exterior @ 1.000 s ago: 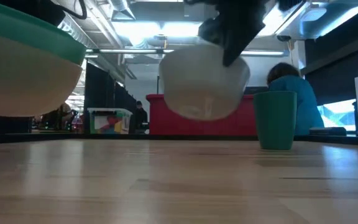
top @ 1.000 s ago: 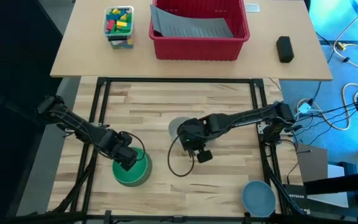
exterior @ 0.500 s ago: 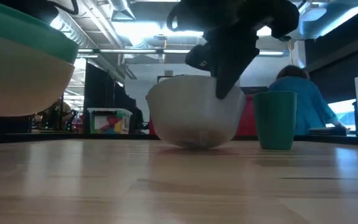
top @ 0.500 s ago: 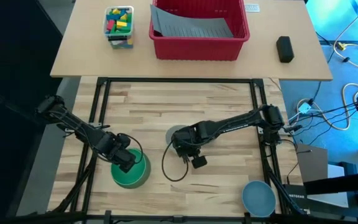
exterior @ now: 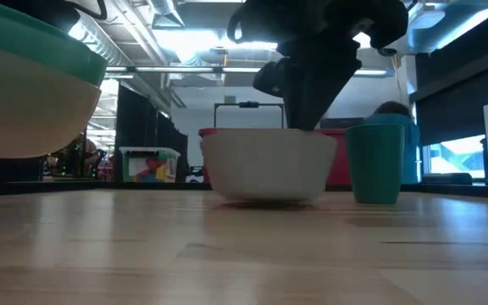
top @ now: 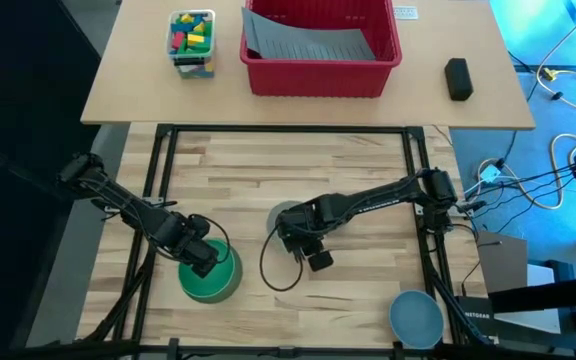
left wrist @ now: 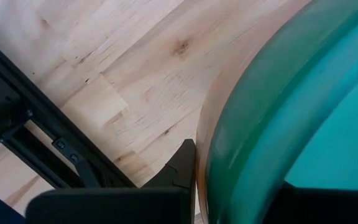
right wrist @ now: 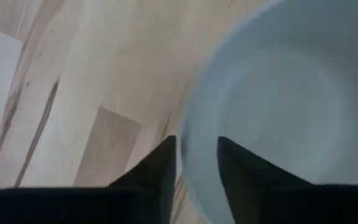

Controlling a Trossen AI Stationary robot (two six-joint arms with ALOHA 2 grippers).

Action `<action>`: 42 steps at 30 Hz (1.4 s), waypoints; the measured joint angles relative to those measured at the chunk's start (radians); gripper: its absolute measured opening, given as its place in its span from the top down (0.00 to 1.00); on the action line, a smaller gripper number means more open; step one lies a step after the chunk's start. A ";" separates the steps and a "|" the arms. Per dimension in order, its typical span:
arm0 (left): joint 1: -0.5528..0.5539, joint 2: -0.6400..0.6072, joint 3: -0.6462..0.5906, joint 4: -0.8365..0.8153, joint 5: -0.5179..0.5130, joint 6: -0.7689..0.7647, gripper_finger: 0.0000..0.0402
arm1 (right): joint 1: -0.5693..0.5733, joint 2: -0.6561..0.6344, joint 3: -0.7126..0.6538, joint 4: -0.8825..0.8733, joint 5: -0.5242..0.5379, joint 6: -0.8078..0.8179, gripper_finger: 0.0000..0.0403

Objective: Nest bowls inside each other

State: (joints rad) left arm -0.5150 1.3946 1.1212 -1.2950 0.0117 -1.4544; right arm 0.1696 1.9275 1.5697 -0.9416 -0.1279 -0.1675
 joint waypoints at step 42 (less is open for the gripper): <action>0.451 0.252 0.397 0.135 -0.177 0.606 0.96 | 0.050 -0.476 -0.001 -0.372 0.490 0.468 0.58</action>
State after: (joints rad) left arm -0.0639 1.6463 1.5179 -1.1597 -0.1656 -0.8488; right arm 0.2196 1.4516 1.5689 -1.3134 0.3618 0.3003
